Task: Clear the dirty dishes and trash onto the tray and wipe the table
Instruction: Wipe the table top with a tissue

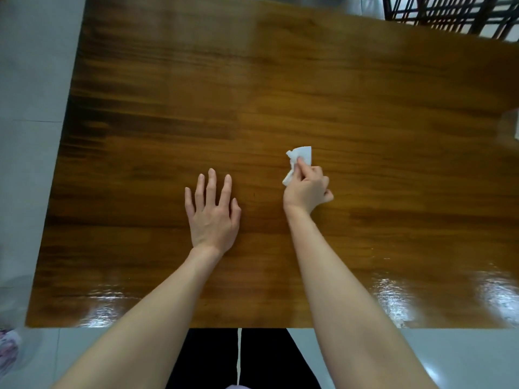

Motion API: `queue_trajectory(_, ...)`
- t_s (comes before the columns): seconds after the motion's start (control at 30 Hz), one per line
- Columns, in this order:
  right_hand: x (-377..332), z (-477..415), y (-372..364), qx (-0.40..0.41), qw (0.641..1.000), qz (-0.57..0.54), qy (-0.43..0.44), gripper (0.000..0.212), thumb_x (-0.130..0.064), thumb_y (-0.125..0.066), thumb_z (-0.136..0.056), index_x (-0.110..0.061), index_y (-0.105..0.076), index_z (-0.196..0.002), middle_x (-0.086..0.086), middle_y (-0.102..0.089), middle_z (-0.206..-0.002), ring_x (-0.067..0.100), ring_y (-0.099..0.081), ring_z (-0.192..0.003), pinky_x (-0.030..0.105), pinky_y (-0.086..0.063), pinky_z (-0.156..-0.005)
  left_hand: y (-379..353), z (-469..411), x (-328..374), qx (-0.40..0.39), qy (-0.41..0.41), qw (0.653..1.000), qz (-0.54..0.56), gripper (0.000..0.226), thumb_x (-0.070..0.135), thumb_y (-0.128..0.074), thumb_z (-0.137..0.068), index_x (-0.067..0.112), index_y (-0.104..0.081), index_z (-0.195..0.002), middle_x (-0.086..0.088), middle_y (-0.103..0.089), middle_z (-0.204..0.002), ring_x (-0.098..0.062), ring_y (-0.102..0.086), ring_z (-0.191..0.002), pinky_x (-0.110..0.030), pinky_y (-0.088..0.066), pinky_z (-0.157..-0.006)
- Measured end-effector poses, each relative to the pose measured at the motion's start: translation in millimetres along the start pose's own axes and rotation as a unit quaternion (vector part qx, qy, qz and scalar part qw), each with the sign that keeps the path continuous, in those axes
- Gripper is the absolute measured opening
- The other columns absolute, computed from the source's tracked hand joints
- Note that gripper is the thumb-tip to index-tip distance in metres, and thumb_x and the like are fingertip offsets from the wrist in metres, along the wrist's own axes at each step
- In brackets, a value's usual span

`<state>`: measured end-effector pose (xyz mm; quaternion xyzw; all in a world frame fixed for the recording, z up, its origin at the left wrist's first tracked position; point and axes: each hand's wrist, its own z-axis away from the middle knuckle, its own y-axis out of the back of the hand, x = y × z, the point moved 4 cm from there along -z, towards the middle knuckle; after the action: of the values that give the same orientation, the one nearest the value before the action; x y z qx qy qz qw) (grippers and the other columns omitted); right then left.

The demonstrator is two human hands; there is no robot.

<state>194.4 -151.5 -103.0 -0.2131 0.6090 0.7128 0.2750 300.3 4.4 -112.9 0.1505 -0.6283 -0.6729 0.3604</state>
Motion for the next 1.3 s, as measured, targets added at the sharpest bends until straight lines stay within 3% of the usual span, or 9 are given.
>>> queue_trajectory(0.13, -36, 24, -35, -0.096, 0.987, 0.045, 0.119, 0.025, -0.028, -0.052, -0.098, -0.026, -0.069, -0.116, -0.002, -0.065, -0.107, 0.019, -0.048, -0.105, 0.037, -0.020, -0.088, 11, -18, -3, 0.036, 0.013, 0.999, 0.029, 0.044, 0.030, -0.040, -0.096, 0.013, -0.053, -0.135, -0.018, -0.044, -0.144, -0.037, -0.037, -0.133, -0.054, -0.023, -0.112)
queue_trajectory(0.2, -46, 17, -41, -0.113, 0.982, 0.048, 0.144, 0.024, -0.026, -0.054, -0.097, -0.026, -0.070, -0.115, -0.003, -0.065, -0.107, 0.018, -0.047, -0.104, 0.035, -0.019, -0.087, 17, -35, -10, 0.049, 0.033, 0.998, 0.027, 0.043, 0.030, -0.042, -0.097, 0.013, -0.051, -0.136, -0.018, -0.041, -0.146, -0.036, -0.035, -0.135, -0.052, -0.018, -0.114)
queue_trajectory(0.4, -41, -51, -20, -0.020, 0.999, 0.013, 0.022, 0.023, -0.028, -0.053, -0.097, -0.027, -0.071, -0.112, -0.007, -0.065, -0.107, 0.016, -0.044, -0.110, 0.037, -0.020, -0.093, 30, -84, -39, 0.048, 0.064, 0.997, 0.007, 0.049, 0.037, -0.035, -0.101, 0.020, -0.037, -0.147, -0.011, -0.024, -0.157, -0.030, -0.016, -0.146, -0.046, -0.003, -0.118)
queue_trajectory(0.5, -55, -46, -36, -0.012, 1.000, 0.016, 0.023, 0.025, -0.027, -0.051, -0.098, -0.026, -0.069, -0.116, -0.004, -0.065, -0.111, 0.017, -0.045, -0.109, 0.039, -0.021, -0.094, 38, -105, -54, 0.054, 0.069, 0.996, 0.000, 0.050, 0.038, -0.034, -0.101, 0.021, -0.034, -0.149, -0.010, -0.020, -0.159, -0.029, -0.012, -0.147, -0.047, -0.001, -0.117)
queue_trajectory(0.73, -137, 24, -126, -0.118, 0.976, 0.037, 0.181, 0.022, -0.022, -0.055, -0.096, -0.025, -0.072, -0.111, -0.001, -0.067, -0.108, 0.021, -0.047, -0.105, 0.035, -0.016, -0.084, 48, -140, -94, 0.053, 0.074, 0.995, -0.027, 0.057, 0.046, -0.026, -0.099, 0.024, -0.027, -0.151, -0.009, -0.016, -0.161, -0.030, -0.010, -0.148, -0.048, 0.000, -0.117)
queue_trajectory(0.83, -135, 13, -121, -0.102, 0.969, 0.063, 0.218, 0.022, -0.026, -0.056, -0.095, -0.026, -0.073, -0.109, -0.002, -0.068, -0.102, 0.022, -0.049, -0.102, 0.033, -0.014, -0.080, 42, -146, -96, 0.032, 0.074, 0.996, -0.031, 0.056, 0.047, -0.024, -0.100, 0.027, -0.022, -0.152, -0.007, -0.011, -0.162, -0.028, -0.006, -0.148, -0.047, 0.002, -0.117)
queue_trajectory(1.0, -106, -61, -81, 0.028, 0.997, 0.052, 0.051, 0.025, -0.030, -0.053, -0.097, -0.028, -0.069, -0.115, -0.005, -0.066, -0.109, 0.016, -0.046, -0.108, 0.031, -0.016, -0.086, 39, -145, -95, 0.032, 0.073, 0.996, -0.032, 0.062, 0.052, -0.010, -0.096, 0.028, -0.021, -0.152, -0.006, -0.012, -0.162, -0.028, -0.006, -0.148, -0.046, 0.004, -0.117)
queue_trajectory(1.1, -116, -61, -90, 0.045, 0.999, 0.025, 0.011, 0.024, -0.025, -0.051, -0.098, -0.026, -0.069, -0.115, -0.004, -0.065, -0.110, 0.016, -0.046, -0.108, 0.032, -0.018, -0.088, 40, -146, -95, 0.028, 0.071, 0.997, -0.023, 0.060, 0.050, -0.013, -0.097, 0.028, -0.023, -0.152, -0.007, -0.014, -0.161, -0.029, -0.008, -0.148, -0.047, 0.002, -0.117)
queue_trajectory(1.3, -171, -15, -146, -0.079, 0.981, 0.046, 0.170, 0.022, -0.025, -0.055, -0.096, -0.025, -0.071, -0.112, -0.003, -0.067, -0.105, 0.018, -0.048, -0.106, 0.029, -0.012, -0.080, 50, -153, -96, 0.044, 0.059, 0.997, 0.005, 0.055, 0.044, -0.031, -0.095, 0.021, -0.043, -0.143, -0.014, -0.034, -0.152, -0.034, -0.027, -0.140, -0.051, -0.014, -0.115)
